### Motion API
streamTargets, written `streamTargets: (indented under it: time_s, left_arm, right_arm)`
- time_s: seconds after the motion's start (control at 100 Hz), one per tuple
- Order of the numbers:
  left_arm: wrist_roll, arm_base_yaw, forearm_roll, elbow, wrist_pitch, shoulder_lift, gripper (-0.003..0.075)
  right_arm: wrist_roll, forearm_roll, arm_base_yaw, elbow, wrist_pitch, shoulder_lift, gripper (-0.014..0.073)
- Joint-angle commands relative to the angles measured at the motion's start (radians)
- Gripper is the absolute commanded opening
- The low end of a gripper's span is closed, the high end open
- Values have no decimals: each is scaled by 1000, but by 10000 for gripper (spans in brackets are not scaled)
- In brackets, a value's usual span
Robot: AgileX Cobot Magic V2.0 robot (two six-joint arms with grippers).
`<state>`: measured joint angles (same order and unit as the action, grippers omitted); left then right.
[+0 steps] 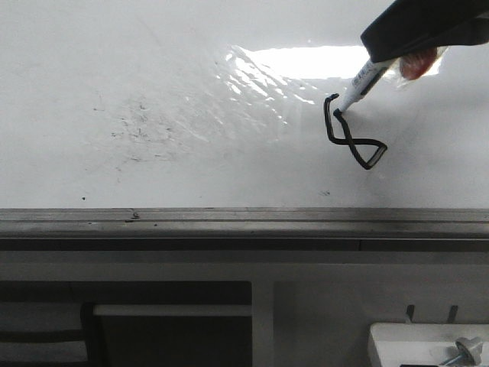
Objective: Write number 8 on whiteboard
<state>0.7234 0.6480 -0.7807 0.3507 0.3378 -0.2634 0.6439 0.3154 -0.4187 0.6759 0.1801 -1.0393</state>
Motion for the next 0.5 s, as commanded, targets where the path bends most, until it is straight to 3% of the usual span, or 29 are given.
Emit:
streamTargets:
  time_s: [0.0,0.32,0.49]
  left_arm:
    - [-10,0,-28,18,-58,-9,-20]
    - [-10,0,-28,18,-18,-9,-20]
    - [-10,0,-28,18,-17,-9,-20]
  right_arm:
    - [17,-30,12,35,-139,-7,-43]
    - [17,-30,12,35,-180,-6,-43]
    - [19,-34,12,35,-77,77,-43]
